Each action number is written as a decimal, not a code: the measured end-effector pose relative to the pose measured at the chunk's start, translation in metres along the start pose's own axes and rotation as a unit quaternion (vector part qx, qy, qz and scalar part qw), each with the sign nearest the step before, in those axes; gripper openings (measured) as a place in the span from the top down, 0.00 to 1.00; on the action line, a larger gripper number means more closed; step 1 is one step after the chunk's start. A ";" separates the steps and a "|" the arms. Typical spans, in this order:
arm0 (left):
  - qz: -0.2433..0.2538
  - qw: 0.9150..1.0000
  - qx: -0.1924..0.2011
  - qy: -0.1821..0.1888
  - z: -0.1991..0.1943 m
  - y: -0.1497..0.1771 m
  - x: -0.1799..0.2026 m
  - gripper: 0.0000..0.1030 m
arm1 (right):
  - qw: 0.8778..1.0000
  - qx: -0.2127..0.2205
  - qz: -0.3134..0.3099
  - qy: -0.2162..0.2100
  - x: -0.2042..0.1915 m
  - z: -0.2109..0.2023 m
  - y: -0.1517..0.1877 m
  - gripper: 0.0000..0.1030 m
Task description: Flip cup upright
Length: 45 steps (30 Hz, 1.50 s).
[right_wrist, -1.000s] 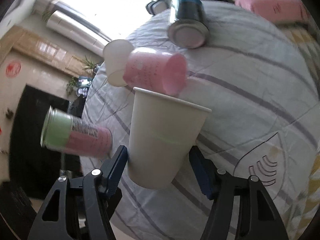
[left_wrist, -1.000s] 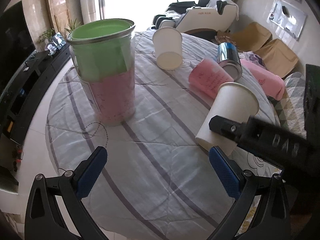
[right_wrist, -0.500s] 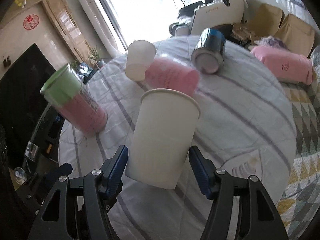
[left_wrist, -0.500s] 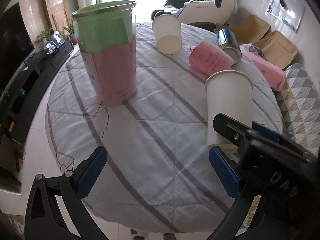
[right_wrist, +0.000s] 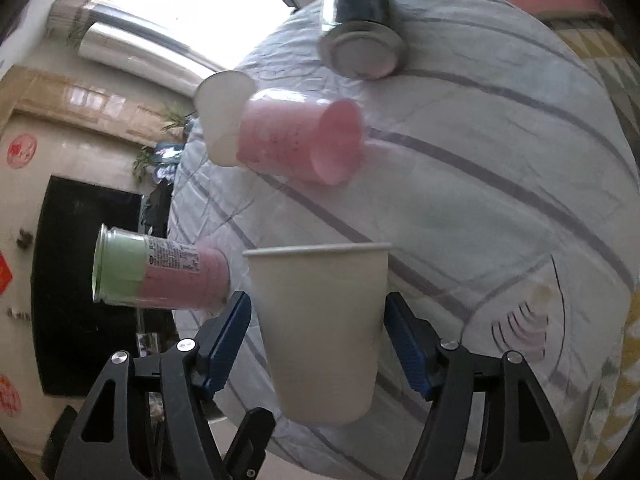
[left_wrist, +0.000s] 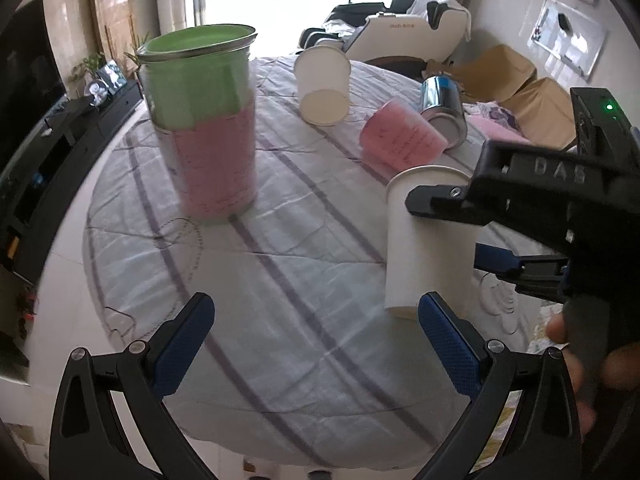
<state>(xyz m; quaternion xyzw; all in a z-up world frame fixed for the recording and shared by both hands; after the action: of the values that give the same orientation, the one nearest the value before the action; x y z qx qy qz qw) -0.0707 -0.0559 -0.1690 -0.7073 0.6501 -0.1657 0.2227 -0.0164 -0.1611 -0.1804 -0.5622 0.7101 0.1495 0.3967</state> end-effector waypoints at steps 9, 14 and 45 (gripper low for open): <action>0.009 1.000 0.000 0.018 -0.002 -0.003 0.021 0.00 | 0.995 0.041 -0.095 -0.003 -0.023 -0.016 0.005 0.36; 0.011 1.000 0.003 0.006 0.005 -0.001 0.021 0.00 | 0.984 0.073 -0.164 0.004 -0.034 -0.027 0.012 0.36; -0.014 0.987 0.146 -0.058 -0.140 -0.046 -0.049 0.00 | 0.915 0.219 -0.278 0.192 -0.142 -0.138 0.043 0.21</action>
<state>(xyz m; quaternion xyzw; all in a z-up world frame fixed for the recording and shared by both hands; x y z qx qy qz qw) -0.1105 -0.0182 -0.0235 -0.6850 0.5945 -0.2206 0.3586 -0.1025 -0.1422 0.0018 -0.6538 0.6029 -0.2371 0.3911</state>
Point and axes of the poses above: each gripper's, at about its wrist camera, not at the fingertips, and z roughly the way its jaws point, x to its right, y to its underside, the point moved 7 cm from there along z, roughly the way its jaws point, and after that the axes turned 13 degrees about -y, right-handed, at the moved point
